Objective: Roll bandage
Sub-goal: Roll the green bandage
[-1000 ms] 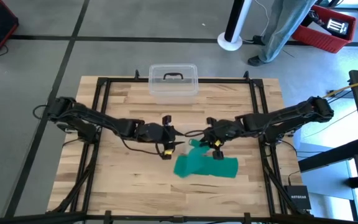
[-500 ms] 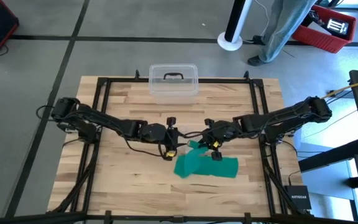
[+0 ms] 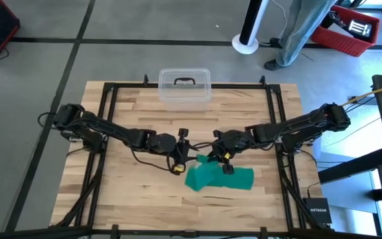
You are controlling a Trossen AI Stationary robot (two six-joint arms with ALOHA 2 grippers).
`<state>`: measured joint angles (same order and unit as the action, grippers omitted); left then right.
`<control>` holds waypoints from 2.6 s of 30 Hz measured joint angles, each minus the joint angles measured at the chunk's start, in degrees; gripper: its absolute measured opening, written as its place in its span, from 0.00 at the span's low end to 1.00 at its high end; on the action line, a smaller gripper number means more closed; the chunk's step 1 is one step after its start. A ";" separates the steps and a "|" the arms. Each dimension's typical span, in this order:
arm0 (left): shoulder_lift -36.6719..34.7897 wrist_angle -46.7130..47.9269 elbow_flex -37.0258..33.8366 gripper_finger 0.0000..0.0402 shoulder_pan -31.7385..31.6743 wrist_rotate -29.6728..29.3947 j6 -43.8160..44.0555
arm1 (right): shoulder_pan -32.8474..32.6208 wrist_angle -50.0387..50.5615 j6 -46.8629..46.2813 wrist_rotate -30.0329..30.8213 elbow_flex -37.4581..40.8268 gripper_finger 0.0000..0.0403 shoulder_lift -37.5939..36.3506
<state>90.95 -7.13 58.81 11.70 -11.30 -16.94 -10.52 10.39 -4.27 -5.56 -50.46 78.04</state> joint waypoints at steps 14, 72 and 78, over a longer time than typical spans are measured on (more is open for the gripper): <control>1.44 -2.42 0.00 0.33 0.08 1.95 -1.97 | 0.00 -4.25 -0.35 -1.58 0.09 0.12 2.36; -9.42 -26.54 0.11 0.01 -0.72 -26.57 -24.46 | -1.33 -29.61 12.19 4.31 5.97 0.06 -10.69; -9.44 -28.39 0.11 0.01 -2.32 -31.16 -30.09 | -5.43 -24.19 14.34 7.59 -0.50 0.01 -10.70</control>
<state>81.52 -35.52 58.92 9.38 -42.47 -47.03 -15.95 -13.80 10.06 2.03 -50.96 67.34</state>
